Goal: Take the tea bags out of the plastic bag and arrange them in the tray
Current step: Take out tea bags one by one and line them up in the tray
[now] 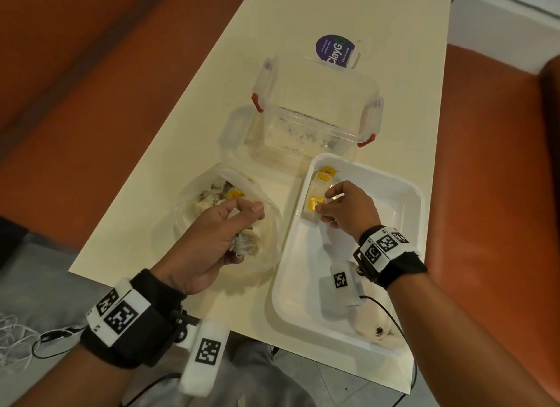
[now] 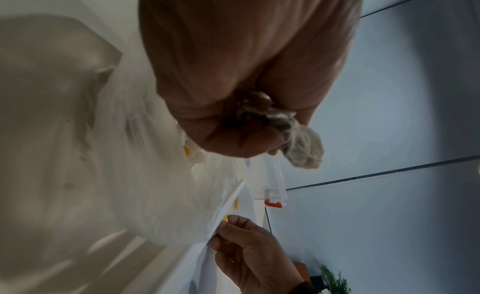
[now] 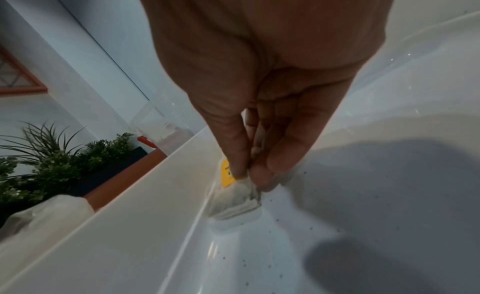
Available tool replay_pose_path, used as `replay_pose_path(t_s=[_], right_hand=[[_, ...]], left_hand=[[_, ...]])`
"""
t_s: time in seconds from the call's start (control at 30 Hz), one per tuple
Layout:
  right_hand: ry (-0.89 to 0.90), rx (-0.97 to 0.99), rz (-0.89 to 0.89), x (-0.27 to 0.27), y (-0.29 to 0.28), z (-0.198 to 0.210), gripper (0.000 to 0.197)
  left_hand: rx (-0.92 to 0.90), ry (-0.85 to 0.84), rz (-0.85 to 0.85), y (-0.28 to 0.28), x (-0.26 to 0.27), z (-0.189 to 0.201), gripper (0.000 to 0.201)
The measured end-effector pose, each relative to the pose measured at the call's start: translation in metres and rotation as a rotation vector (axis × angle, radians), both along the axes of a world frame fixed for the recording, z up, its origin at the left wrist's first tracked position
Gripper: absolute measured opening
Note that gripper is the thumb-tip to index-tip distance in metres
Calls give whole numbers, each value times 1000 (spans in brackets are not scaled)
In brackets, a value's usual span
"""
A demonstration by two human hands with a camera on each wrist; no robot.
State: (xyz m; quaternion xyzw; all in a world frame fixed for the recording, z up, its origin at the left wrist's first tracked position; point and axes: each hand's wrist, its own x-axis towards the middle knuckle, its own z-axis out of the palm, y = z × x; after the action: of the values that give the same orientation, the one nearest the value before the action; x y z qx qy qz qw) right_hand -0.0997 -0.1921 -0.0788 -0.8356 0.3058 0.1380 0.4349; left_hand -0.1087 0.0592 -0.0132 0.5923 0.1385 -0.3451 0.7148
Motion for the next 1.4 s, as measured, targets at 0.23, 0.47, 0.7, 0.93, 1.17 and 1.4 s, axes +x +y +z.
replay_pose_path(t_s=[0.23,0.47,0.7,0.93,1.17,1.4], right_hand=[[-24,8,-36,-1,3,-2,33],[-53,-39,-10,-3,6,9,28],[-264,260,76,-35,46,76,22],[-344,372,129,-47,65,92,7],[-420,417,307,-50,38,101,11],[-419,401,421,-49,28,105,19]], left_hand=[[-21,10,7,1,0,-1,33],[-178,166,123,-4,3,2,20],[-268,274,268,-20,15,4,20],[-236,185,120,-34,11,5,24],[-165,248,-8,-29,7,5,24],[-224,249,-243,-29,5,13,51]])
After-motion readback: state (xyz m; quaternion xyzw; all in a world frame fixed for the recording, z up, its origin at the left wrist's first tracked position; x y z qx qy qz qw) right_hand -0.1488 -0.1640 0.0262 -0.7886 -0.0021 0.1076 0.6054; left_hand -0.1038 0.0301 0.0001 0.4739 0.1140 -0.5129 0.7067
